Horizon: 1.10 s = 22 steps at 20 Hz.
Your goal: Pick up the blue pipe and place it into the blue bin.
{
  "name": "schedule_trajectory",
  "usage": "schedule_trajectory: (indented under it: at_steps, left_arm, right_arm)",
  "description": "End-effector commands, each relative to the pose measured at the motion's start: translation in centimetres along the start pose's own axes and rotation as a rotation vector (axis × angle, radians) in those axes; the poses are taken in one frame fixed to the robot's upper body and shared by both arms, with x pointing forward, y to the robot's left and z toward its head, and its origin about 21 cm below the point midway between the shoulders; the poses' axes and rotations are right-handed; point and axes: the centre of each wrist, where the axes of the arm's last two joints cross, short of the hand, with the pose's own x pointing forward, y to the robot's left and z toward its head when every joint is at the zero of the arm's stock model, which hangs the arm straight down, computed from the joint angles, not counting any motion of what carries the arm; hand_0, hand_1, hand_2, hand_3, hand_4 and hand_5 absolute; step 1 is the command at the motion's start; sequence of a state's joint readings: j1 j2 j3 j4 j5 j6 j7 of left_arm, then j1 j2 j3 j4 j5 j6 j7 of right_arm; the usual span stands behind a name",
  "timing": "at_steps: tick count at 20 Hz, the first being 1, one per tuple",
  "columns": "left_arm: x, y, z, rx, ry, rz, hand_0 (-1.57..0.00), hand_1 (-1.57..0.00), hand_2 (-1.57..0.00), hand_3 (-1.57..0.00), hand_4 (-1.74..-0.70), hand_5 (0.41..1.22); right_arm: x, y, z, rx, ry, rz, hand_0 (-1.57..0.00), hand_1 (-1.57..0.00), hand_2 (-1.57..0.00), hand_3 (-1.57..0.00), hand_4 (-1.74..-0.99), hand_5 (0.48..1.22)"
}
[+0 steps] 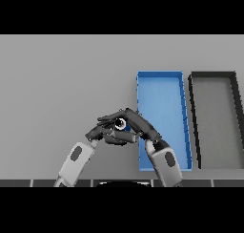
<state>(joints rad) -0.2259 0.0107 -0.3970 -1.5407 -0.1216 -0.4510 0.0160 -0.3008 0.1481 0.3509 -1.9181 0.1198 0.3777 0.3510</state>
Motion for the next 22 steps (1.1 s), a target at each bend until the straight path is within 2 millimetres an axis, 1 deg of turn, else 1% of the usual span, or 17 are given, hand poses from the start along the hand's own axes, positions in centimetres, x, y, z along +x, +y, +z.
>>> schedule_trajectory:
  at_steps: [1, 2, 4, 5, 6, 8, 9, 11, 12, 13, 14, 15, 17, 18, 20, 21, 22]
  left_arm:
    - [0.2, 0.1, -0.1, 0.005, -0.005, 0.001, -0.1, -0.09, -0.09, -0.07, -0.98, 0.682]
    - [0.1, -0.1, 0.1, 0.011, 0.023, 0.027, -0.08, -0.07, -0.07, -0.06, -0.97, 0.642]
    - [0.0, -0.1, -0.4, 0.02, 0.054, 0.03, -0.05, -0.05, -0.05, -0.04, -0.97, 0.578]
    - [-0.1, -0.1, -0.1, 0.025, 0.056, 0.032, -0.04, -0.04, -0.04, -0.03, -0.97, 0.557]
    - [0.0, 0.0, -0.1, 0.03, 0.067, 0.039, -0.03, -0.03, -0.03, -0.02, -0.97, 0.544]
    - [-0.1, -0.1, -0.3, 0.032, 0.088, 0.032, -0.02, -0.02, -0.02, -0.01, -0.97, 0.519]
    - [-0.3, 0.3, 0.0, 0.033, 0.108, 0.029, -0.02, -0.01, -0.01, -0.01, -0.97, 0.512]
    - [-0.5, 0.1, 0.1, 0.031, 0.108, 0.027, -0.01, -0.01, -0.01, -0.01, -0.97, 0.493]
    - [-0.4, -0.1, 0.0, 0.029, 0.089, 0.032, -0.01, -0.01, -0.01, -0.01, -0.97, 0.489]
    - [-0.3, 0.0, -0.4, 0.035, 0.094, 0.025, -0.01, -0.01, -0.01, 0.0, -0.97, 0.485]
    - [-0.5, -0.1, -0.1, 0.034, 0.099, 0.022, 0.0, 0.0, 0.0, 0.0, -0.97, 0.479]
    - [-0.4, -0.2, -0.2, 0.036, 0.102, 0.026, 0.0, 0.0, 0.0, 0.0, -0.96, 0.475]
    - [-0.3, -0.3, 0.1, 0.032, 0.087, 0.026, 0.0, 0.0, 0.0, 0.0, -0.95, 0.474]
    - [-0.3, 0.0, 0.2, 0.037, 0.087, 0.024, 0.0, 0.0, 0.0, 0.0, -0.95, 0.473]
    - [-0.4, -0.3, 0.6, 0.035, 0.079, 0.014, 0.0, 0.0, 0.0, 0.0, -0.95, 0.468]
    - [0.1, -0.2, 0.8, 0.035, 0.055, 0.015, 0.0, 0.0, 0.0, 0.0, -0.95, 0.466]
    - [-0.1, -0.1, 1.1, 0.04, 0.061, 0.008, 0.0, 0.0, 0.0, 0.0, -0.95, 0.466]
  right_arm:
    - [-0.1, 0.0, 0.0, 0.001, -0.003, 0.005, -1.57, -1.57, -1.57, -1.57, -1.499, 1.219]
    - [-0.2, -0.1, 0.2, -0.001, -0.009, 0.003, -1.57, -1.57, -1.57, -1.57, -1.499, 1.22]
    - [-0.4, 0.3, 0.1, 0.004, -0.022, 0.001, -1.57, -1.57, -1.57, -1.57, -1.499, 1.22]
    - [-0.2, 0.4, 0.1, -0.008, -0.043, -0.004, -1.57, -1.57, -1.57, -1.57, -1.498, 1.22]
    - [0.1, -0.1, 0.0, -0.028, -0.049, -0.012, -1.57, -1.57, -1.57, -1.57, -1.497, 1.22]
    - [0.8, -0.5, 0.1, -0.038, -0.08, -0.049, -1.57, -1.57, -1.57, -1.57, -1.496, 1.221]
    - [1.4, -0.8, -0.1, -0.032, -0.09, -0.066, -1.57, -1.57, -1.57, -1.57, -1.495, 1.221]
    - [3.0, -1.5, -0.6, -0.037, -0.085, -0.11, -1.57, -1.57, -1.57, -1.57, -1.494, 1.221]
    - [3.8, -2.2, -0.8, -0.051, -0.075, -0.14, -1.57, -1.57, -1.57, -1.57, -1.494, 1.221]
    - [4.8, -2.9, -0.9, -0.058, -0.097, -0.15, -1.57, -1.57, -1.57, -1.57, -1.494, 1.221]
    - [6.0, -3.6, -0.7, -0.067, -0.141, -0.164, -1.57, -1.57, -1.57, -1.57, -1.495, 1.221]
    - [6.7, -4.4, -0.6, -0.074, -0.162, -0.184, -1.57, -1.57, -1.57, -1.57, -1.496, 1.221]
    - [7.8, -6.4, -1.3, -0.121, -0.182, -0.188, -1.57, -1.57, -1.57, -1.57, -1.497, 1.221]
    - [8.6, -7.8, -1.3, -0.174, -0.194, -0.175, -1.57, -1.57, -1.57, -1.57, -1.497, 1.221]
    - [10.1, -10.2, -0.8, -0.269, -0.226, -0.143, -1.57, -1.57, -1.57, -1.57, -1.498, 1.221]
    - [10.2, -11.1, -0.3, -0.309, -0.215, -0.126, -1.57, -1.57, -1.57, -1.57, -1.498, 1.221]
    - [10.1, -12.2, 0.3, -0.337, -0.202, -0.113, -1.57, -1.57, -1.57, -1.57, -1.498, 1.221]
